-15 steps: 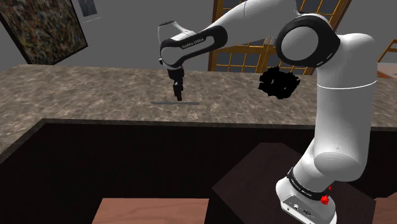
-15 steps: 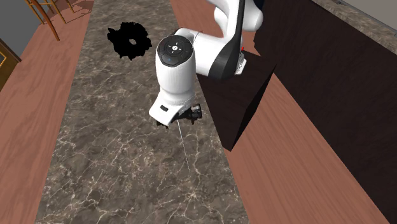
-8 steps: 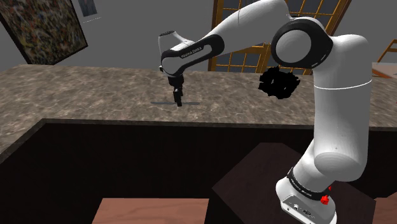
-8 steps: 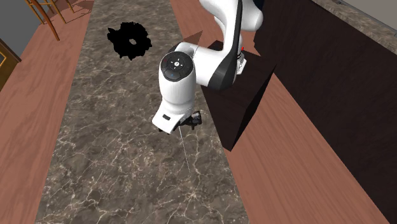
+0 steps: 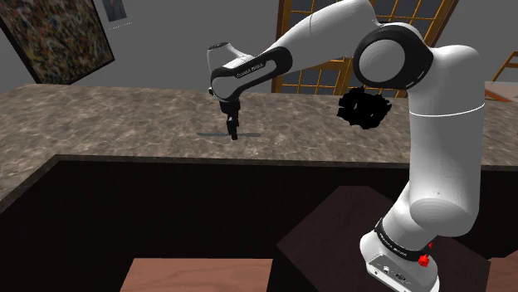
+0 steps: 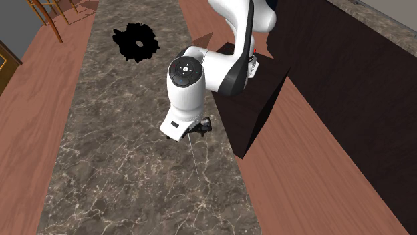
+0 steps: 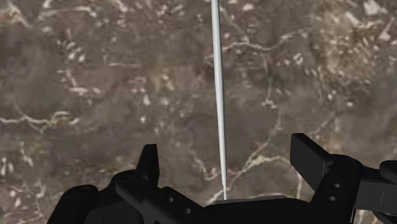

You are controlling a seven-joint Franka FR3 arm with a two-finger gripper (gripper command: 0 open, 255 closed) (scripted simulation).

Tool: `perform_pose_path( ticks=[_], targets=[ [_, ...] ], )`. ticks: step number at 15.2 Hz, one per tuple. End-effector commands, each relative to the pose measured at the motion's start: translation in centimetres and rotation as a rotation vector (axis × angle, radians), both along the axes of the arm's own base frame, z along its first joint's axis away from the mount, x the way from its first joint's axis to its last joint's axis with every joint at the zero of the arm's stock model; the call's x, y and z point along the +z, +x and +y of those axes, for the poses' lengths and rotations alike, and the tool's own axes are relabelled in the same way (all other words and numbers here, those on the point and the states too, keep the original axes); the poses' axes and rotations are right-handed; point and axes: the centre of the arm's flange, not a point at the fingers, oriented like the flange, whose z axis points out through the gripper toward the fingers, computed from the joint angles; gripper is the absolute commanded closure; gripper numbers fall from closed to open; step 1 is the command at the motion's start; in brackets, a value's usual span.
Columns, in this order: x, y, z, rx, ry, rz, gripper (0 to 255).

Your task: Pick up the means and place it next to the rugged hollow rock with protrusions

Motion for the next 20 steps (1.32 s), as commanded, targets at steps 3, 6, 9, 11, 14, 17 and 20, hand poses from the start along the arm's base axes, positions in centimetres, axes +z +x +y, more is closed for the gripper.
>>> perform_pose_path(
  ticks=[3, 6, 9, 11, 14, 17, 20],
  targets=[
    [0.0, 0.0, 0.0, 0.000, 0.000, 0.000, 255],
    [0.0, 0.0, 0.0, 0.000, 0.000, 0.000, 255],
    [0.0, 0.0, 0.0, 0.000, 0.000, 0.000, 255],
    [0.5, 0.0, 0.0, 0.000, 0.000, 0.000, 255],
    [2.1, 0.0, 0.0, 0.000, 0.000, 0.000, 255],
    [3.7, 0.0, 0.0, 0.000, 0.000, 0.000, 255],
    [5.3, 0.0, 0.0, 0.000, 0.000, 0.000, 255]
  ],
)
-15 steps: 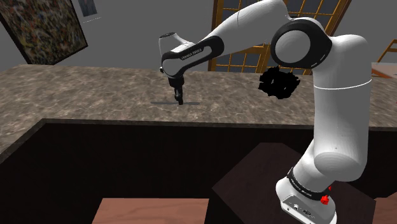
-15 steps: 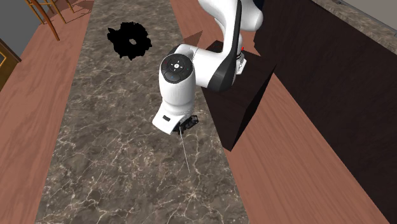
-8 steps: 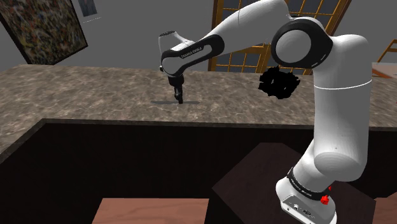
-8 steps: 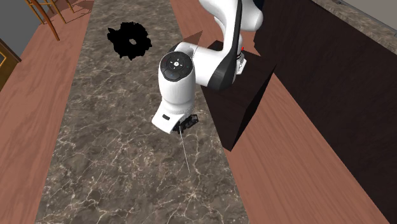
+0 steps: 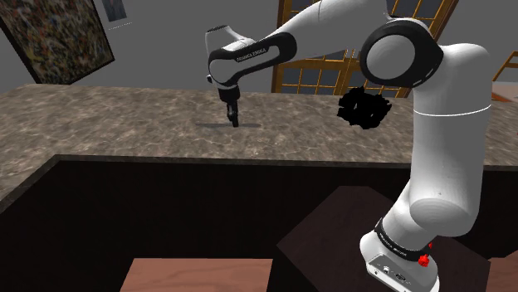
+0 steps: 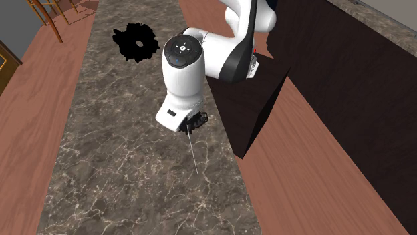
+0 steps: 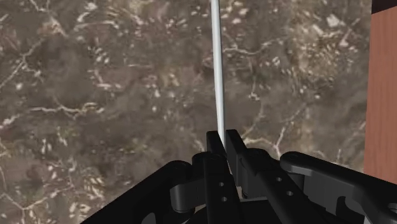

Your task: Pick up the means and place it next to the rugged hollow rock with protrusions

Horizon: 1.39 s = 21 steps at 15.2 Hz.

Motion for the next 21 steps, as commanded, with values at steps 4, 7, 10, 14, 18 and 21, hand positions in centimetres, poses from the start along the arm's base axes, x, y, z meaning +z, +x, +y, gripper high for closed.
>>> perform_pose_path(
  ticks=[4, 7, 10, 14, 18, 21],
  targets=[
    [2.7, -0.1, 0.0, 0.000, 0.000, 0.000, 255],
    [4.2, -0.1, 0.0, 0.000, 0.000, 0.000, 255],
    [5.8, -0.1, 0.0, 0.000, 0.000, 0.000, 255],
    [7.9, -0.1, 0.0, 0.000, 0.000, 0.000, 255],
    [10.1, -0.1, 0.0, 0.000, 0.000, 0.000, 255],
    [11.6, -0.1, 0.0, 0.000, 0.000, 0.000, 255]
  ],
)
